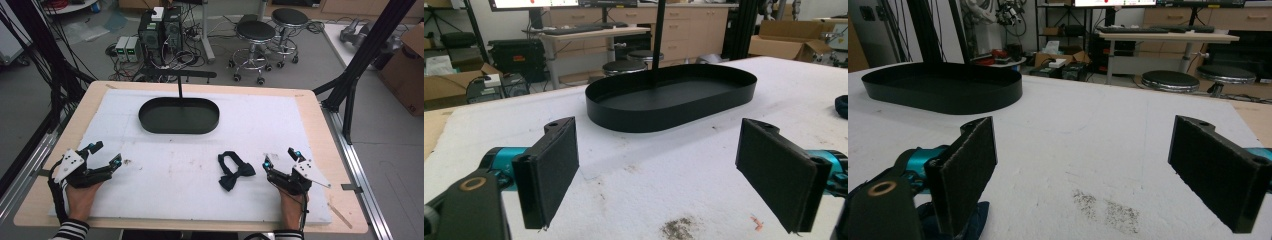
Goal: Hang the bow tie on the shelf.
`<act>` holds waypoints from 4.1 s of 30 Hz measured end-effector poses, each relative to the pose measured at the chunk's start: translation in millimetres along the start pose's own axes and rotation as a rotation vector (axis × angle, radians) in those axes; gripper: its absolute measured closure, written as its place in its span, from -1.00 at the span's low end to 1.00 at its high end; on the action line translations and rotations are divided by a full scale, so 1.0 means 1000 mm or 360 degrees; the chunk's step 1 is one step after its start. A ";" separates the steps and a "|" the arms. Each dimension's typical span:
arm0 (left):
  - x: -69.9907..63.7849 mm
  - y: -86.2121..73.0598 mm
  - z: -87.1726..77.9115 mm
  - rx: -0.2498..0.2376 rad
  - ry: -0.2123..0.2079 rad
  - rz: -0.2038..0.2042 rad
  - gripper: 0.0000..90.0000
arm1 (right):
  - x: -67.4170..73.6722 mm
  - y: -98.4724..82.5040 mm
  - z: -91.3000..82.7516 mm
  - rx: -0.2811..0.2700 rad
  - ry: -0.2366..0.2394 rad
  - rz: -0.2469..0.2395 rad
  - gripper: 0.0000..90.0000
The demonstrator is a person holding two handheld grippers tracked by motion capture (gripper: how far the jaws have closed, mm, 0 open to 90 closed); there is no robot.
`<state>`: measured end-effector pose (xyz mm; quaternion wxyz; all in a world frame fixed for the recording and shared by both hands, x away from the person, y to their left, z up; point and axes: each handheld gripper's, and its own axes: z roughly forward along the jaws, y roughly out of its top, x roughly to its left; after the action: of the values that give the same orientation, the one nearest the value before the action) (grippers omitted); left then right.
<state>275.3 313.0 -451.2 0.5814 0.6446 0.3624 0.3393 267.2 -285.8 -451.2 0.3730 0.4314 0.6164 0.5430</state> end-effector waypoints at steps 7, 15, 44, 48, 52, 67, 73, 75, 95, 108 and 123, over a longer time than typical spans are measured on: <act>0.000 0.000 -0.001 -0.0023 -0.0005 0.0003 -0.61 | 0.000 0.000 0.001 0.0012 -0.0025 0.0011 -0.75; 0.000 0.000 0.000 -0.0010 0.0001 -0.0004 -0.61 | 0.004 0.000 0.001 0.0010 -0.0017 -0.0055 -0.75; 0.001 0.000 0.000 -0.0002 -0.0001 -0.0007 -0.61 | 0.009 0.024 0.007 0.0177 0.0128 -0.0023 -0.75; 0.000 0.000 0.000 -0.0006 -0.0004 0.0002 -0.61 | 0.010 0.034 0.007 0.0198 0.0193 -0.0025 -0.75; 0.000 0.000 0.000 -0.0006 -0.0008 0.0013 -0.61 | 0.011 0.044 0.008 0.0181 0.0245 -0.0033 -0.75; 0.000 0.000 0.000 -0.0003 -0.0004 0.0002 -0.61 | 0.029 0.076 0.029 0.0481 0.0427 -0.0293 -0.62; 0.000 0.000 0.000 -0.0005 -0.0004 0.0000 -0.61 | 0.035 0.080 0.038 0.0617 0.0504 -0.0375 -0.48; 0.000 0.000 0.000 -0.0003 -0.0005 0.0002 -0.61 | 0.036 0.080 0.039 0.0633 0.0502 -0.0383 -0.47; 0.000 0.000 0.000 -0.0003 -0.0006 -0.0003 -0.61 | 0.053 0.071 0.070 0.1061 0.0641 -0.0378 -0.32; 0.000 0.000 0.000 -0.0005 -0.0007 -0.0008 -0.61 | 0.058 0.064 0.086 0.1270 0.0592 -0.0327 -0.08; 0.000 0.000 0.000 -0.0005 -0.0009 -0.0010 -0.61 | 0.061 0.058 0.094 0.1396 0.0560 -0.0250 0.06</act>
<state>275.7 313.3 -451.2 0.5845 0.6435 0.3622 0.3363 340.7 -193.3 -405.8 0.0856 0.4018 0.8719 0.2666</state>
